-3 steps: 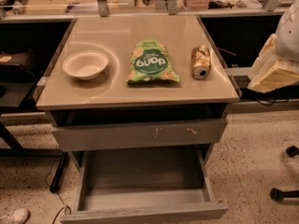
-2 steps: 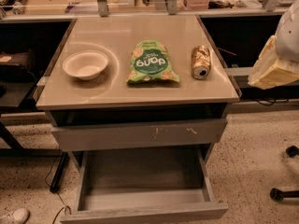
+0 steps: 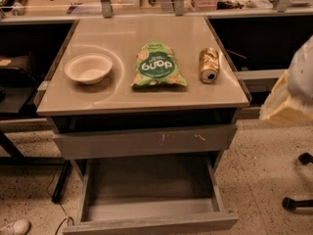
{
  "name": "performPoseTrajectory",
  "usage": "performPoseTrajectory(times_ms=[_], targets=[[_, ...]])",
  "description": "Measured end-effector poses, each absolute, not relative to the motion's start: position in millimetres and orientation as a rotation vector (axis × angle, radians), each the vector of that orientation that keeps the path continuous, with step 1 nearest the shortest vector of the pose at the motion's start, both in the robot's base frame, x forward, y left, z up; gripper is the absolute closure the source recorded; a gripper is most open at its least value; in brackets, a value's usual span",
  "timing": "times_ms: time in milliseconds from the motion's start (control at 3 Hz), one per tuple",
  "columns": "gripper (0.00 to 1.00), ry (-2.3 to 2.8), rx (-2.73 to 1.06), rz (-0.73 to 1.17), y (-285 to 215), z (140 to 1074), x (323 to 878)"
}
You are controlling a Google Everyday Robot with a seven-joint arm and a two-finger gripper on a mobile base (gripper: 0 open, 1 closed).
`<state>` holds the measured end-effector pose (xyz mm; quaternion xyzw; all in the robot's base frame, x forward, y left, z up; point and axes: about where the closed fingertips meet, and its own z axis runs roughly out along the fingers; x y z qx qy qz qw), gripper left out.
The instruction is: Close middle drawer
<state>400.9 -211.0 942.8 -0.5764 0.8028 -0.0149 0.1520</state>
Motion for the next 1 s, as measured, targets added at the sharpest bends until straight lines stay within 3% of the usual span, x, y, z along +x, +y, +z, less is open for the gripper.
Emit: performPoseTrajectory(times_ms=[667,1000], targets=[[1.0,2.522,-1.601,0.202,-198.7,803.1,331.6],[1.0,2.574,-1.629,0.242,-201.5,777.3,310.2]])
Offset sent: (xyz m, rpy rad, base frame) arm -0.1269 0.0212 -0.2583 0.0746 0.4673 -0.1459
